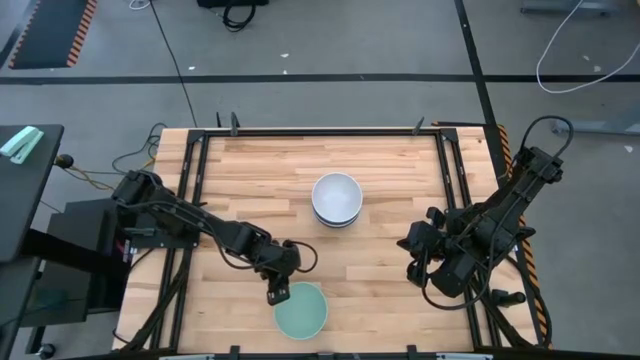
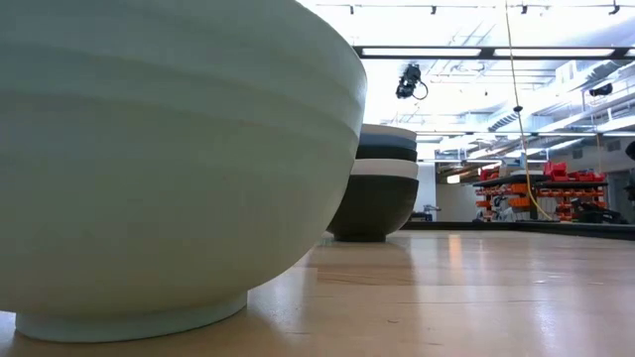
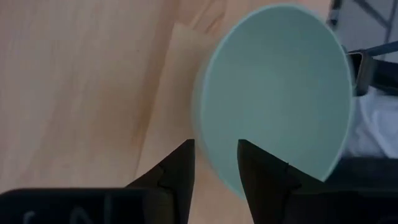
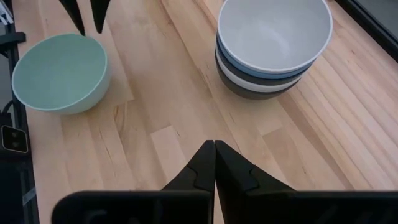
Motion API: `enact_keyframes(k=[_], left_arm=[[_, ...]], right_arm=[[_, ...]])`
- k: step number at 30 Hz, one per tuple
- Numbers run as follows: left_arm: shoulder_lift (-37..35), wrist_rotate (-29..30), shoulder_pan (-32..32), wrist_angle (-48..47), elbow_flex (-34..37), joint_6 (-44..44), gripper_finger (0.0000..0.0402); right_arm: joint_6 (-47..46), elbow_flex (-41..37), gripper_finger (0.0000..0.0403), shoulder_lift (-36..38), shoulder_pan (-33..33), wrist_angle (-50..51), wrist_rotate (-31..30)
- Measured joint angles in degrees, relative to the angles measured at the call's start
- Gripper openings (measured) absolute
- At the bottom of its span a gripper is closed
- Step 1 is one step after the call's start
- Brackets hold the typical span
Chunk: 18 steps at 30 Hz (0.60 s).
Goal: Nest bowls inside each other
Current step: Stack the green bowl on the white bowl
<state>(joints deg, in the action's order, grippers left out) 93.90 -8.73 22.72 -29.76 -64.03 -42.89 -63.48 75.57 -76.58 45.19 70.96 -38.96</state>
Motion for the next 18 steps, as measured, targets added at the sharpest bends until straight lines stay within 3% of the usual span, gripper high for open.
enact_keyframes(k=[18], left_arm=[[4.3, 0.1, 0.0, -1.2, 0.1, -0.5, 0.0124]], right_arm=[[0.5, 0.0, 0.0013, -1.5, 0.0, -0.4, 0.2]])
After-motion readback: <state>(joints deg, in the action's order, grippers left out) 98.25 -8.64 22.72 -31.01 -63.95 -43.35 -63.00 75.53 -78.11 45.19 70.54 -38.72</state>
